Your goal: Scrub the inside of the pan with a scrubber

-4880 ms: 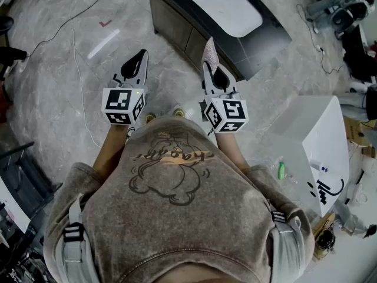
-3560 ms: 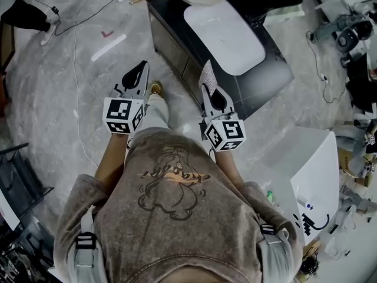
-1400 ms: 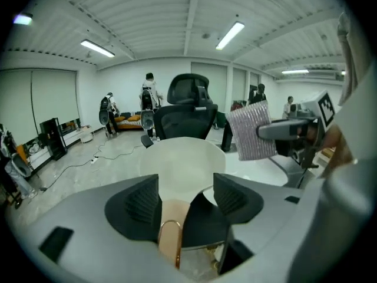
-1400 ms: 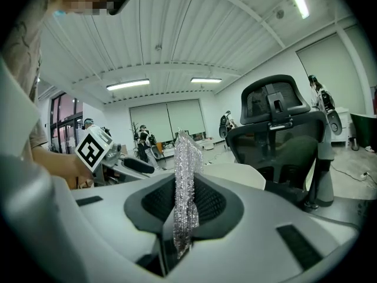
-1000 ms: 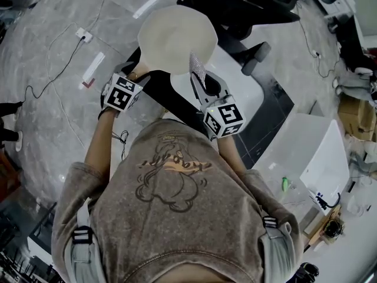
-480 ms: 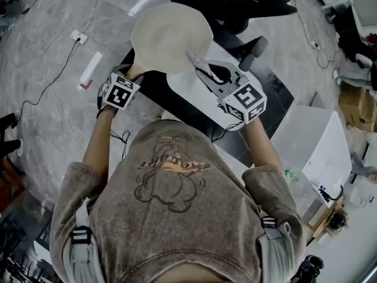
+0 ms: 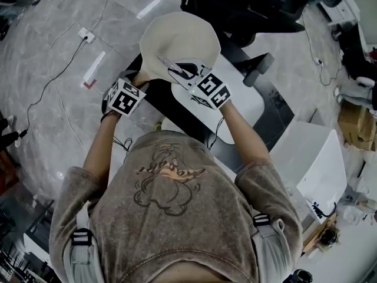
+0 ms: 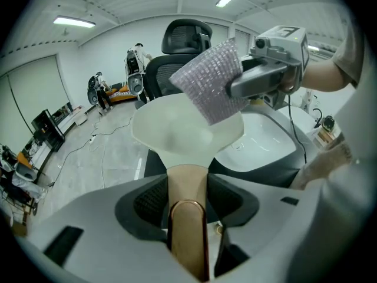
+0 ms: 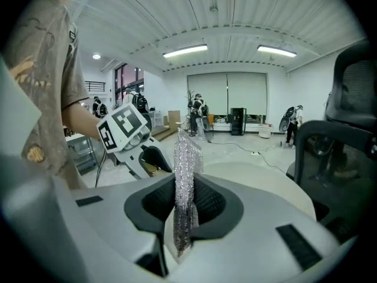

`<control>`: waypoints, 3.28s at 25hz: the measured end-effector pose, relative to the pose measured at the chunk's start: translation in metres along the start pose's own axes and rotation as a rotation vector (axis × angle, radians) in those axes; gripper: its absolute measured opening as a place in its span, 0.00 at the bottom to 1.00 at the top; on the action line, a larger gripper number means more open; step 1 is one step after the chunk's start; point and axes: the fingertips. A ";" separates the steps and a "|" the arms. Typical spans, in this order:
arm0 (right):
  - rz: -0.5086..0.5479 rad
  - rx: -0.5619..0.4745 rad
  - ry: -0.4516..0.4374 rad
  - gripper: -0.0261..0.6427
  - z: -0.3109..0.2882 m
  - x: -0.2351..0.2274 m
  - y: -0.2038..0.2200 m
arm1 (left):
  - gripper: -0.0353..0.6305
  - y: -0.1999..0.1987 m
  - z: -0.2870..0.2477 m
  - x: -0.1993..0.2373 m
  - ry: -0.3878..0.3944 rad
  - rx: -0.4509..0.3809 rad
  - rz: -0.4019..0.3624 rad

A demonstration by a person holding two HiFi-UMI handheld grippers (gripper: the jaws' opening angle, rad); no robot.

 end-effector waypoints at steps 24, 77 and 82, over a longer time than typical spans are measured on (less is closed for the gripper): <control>-0.023 0.204 -0.258 0.15 -0.115 -0.015 0.039 | 0.38 0.001 0.004 0.007 0.132 -0.008 0.023; 0.410 0.642 0.461 0.15 -0.091 -0.220 0.079 | 0.38 0.000 0.006 0.000 0.158 -0.003 -0.006; 0.455 0.649 0.460 0.15 -0.079 -0.220 0.071 | 0.38 -0.002 0.004 -0.003 0.154 -0.004 0.004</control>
Point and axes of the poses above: the fingertips, and each gripper's own axes: z backward along the fingers, x to its left, y out of its underside, and after that the axes turned 4 degrees about -x, right-handed
